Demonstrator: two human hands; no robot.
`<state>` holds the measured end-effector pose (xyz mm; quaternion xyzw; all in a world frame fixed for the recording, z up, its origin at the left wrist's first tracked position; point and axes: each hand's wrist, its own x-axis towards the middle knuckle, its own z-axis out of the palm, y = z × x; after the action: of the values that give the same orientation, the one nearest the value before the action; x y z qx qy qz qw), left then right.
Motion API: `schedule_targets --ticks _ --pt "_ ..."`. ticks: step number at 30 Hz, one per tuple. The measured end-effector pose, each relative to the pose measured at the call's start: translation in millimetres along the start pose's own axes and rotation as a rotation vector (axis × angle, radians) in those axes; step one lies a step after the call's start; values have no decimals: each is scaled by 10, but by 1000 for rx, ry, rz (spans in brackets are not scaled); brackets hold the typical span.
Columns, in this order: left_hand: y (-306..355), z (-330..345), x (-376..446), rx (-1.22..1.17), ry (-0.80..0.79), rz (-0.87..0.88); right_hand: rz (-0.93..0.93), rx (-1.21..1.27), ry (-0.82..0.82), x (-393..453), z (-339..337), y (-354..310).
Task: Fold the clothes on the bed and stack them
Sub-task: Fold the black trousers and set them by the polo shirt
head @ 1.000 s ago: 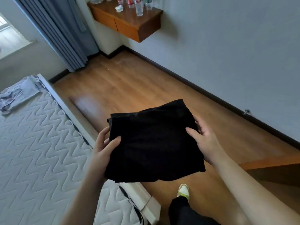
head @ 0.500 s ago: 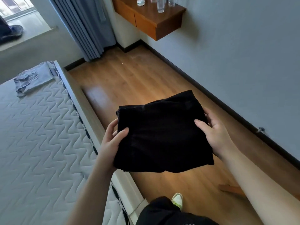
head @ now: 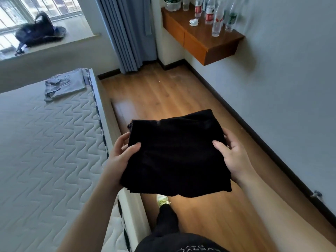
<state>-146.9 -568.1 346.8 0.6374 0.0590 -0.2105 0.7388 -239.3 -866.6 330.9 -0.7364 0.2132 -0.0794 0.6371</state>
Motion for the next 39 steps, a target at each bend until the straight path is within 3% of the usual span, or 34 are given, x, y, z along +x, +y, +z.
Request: schedule_targets --ticks 10,18,25,32,39 --pt "764 -709 1485 -51 128 23 -51 1 -89 1718 1127 -494" --pt "1306 -911 2628 -66 114 20 -66 -30 -132 2971 1536 -845" --pt "1619 -1008 3847 -114 192 15 -73 36 -207 4409 1973 -982" --pt "2213 -1132 4791 -169 288 50 -65 90 -388 5849 2484 -1448" --pt "2621 -1768 5474 -244 451 100 -62 157 -567 6915 3604 -1711"
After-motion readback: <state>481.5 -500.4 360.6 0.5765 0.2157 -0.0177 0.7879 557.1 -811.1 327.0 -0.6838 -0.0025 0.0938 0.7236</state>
